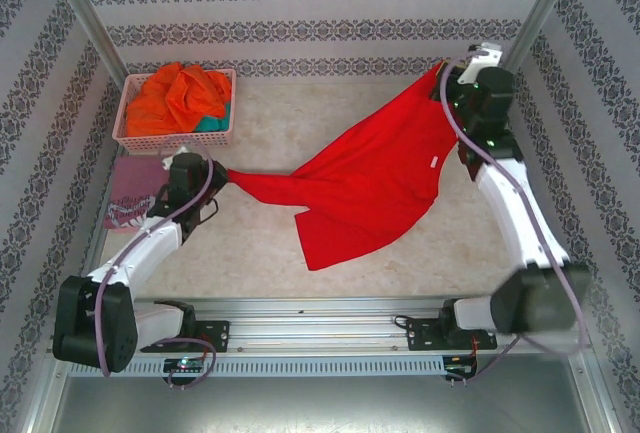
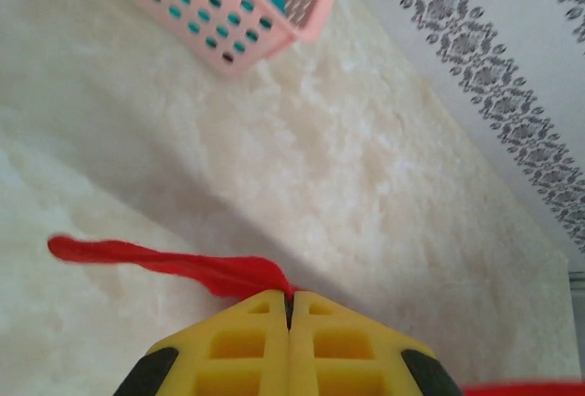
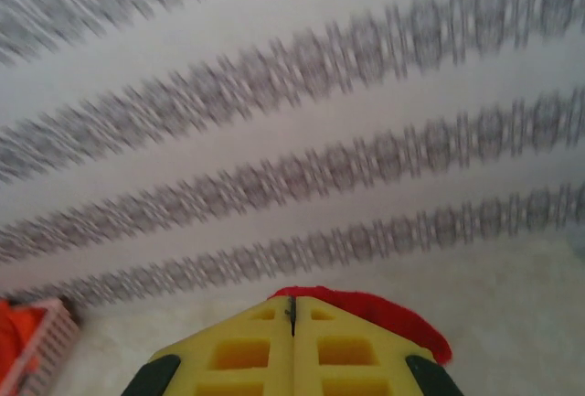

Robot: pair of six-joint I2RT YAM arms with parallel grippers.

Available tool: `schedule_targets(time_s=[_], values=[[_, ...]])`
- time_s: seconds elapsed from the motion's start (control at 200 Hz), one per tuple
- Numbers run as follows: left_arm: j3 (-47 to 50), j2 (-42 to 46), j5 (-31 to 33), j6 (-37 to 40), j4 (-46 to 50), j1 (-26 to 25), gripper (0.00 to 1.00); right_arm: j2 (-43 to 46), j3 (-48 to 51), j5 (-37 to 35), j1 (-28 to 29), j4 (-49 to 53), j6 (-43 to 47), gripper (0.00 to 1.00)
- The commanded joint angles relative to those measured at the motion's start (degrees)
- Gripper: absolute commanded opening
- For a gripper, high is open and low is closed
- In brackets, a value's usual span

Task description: Fold and stack the t-shirts

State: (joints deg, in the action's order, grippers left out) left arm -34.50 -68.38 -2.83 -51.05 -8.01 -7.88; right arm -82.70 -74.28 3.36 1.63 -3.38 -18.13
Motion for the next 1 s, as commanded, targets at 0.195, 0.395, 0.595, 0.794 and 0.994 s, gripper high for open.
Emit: schedule_targets(time_s=[0.195, 0.395, 0.595, 0.794, 0.994], values=[[9.94, -2.64, 2.68, -5.47, -12.79, -5.46, 0.00, -21.11, -15.50, 6.39, -0.67, -4.53, -5.65, 0.00], [12.09, -4.44, 4.23, -6.85, -12.15, -5.91, 0.32, -26.42, -23.08, 7.59, -0.30, 1.43, -3.15, 0.65], [11.65, -1.60, 9.97, -7.45, -2.92, -5.76, 0.86, -14.73, -6.59, 2.10, 3.04, 0.59, 2.08, 0.81], [6.54, -1.91, 9.93, -9.56, 10.38, 0.65, 0.91, -3.12, 13.93, 1.35, 9.03, -3.41, -0.07, 0.81], [-6.28, -9.68, 3.72, -5.36, 18.83, 4.36, 0.78, 1.91, 24.97, 0.19, 18.95, -0.67, -4.82, 0.81]])
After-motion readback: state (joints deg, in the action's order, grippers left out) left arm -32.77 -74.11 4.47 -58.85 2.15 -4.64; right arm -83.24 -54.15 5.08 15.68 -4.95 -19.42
